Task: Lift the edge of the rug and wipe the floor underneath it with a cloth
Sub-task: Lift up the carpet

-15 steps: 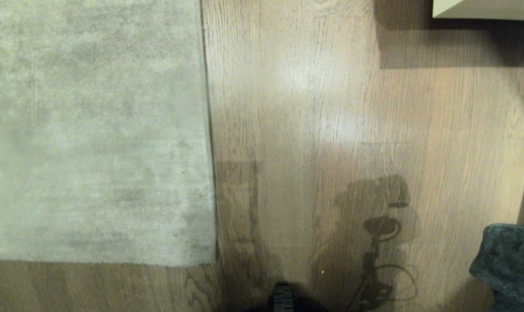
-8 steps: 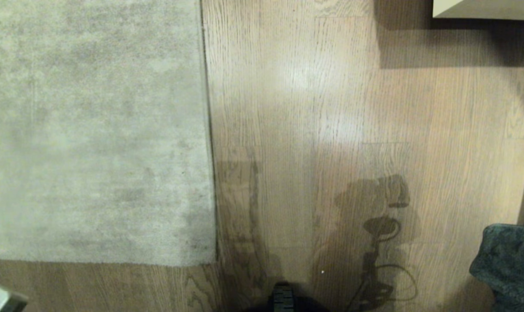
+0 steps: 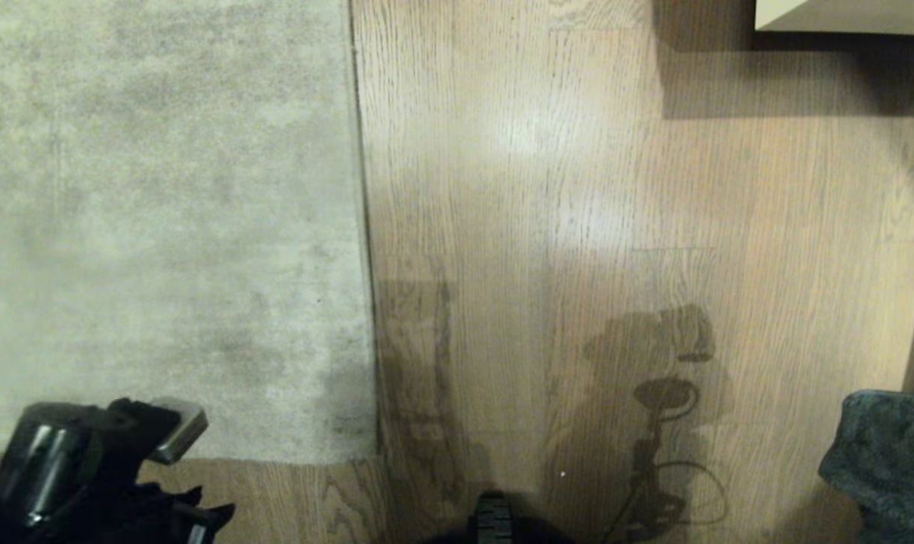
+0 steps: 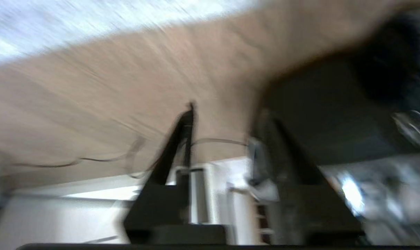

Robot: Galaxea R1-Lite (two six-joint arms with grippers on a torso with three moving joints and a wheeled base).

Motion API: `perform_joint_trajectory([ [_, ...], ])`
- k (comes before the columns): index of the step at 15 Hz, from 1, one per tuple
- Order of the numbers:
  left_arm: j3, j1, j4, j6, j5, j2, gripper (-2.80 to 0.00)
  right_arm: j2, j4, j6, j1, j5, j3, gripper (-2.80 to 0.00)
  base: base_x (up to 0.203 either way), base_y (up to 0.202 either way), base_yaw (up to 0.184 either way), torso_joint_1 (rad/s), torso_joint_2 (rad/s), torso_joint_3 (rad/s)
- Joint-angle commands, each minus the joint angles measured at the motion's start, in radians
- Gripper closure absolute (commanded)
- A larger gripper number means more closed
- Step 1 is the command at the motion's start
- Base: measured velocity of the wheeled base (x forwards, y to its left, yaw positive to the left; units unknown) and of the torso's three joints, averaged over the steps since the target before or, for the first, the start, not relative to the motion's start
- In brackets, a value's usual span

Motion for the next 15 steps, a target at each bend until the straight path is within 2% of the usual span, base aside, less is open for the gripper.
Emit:
perform_joint_trajectory([
  [1,-0.021,-0.037,-0.191,-0.001,0.131,0.298,-2.80,0.002,0.000,0.000,0.000,0.000,0.000,0.00,0.000,0.000,0.000,0.000,0.00,0.000],
  [4,-0.068,-0.091,-0.444,-0.003,0.398,0.536,-2.80,0.002,0.000,0.000,0.000,0.000,0.000,0.00,0.000,0.000,0.000,0.000,0.00,0.000],
  [6,-0.139,-0.119,-0.555,-0.010,0.547,0.625,-2.80,0.002,0.000,0.000,0.000,0.000,0.000,0.00,0.000,0.000,0.000,0.000,0.00,0.000],
  [8,-0.188,-0.129,-0.568,-0.040,0.582,0.647,-2.80,0.002,0.000,0.000,0.000,0.000,0.000,0.00,0.000,0.000,0.000,0.000,0.00,0.000],
  [10,-0.232,-0.134,-0.568,-0.047,0.586,0.658,-2.80,0.002,0.000,0.000,0.000,0.001,0.000,0.00,0.000,0.000,0.000,0.000,0.00,0.000],
  [12,-0.298,-0.153,-0.559,-0.083,0.597,0.685,-2.80,0.002,0.000,0.000,0.000,0.000,0.000,0.00,0.000,0.000,0.000,0.000,0.00,0.000],
  [13,-0.334,-0.167,-0.529,-0.104,0.614,0.691,-2.80,0.002,0.000,0.000,0.000,0.000,0.000,0.00,0.000,0.000,0.000,0.000,0.00,0.000],
  [15,-0.426,-0.199,-0.391,-0.175,0.630,0.693,-2.80,0.002,0.000,0.000,0.000,0.000,0.000,0.00,0.000,0.000,0.000,0.000,0.00,0.000],
])
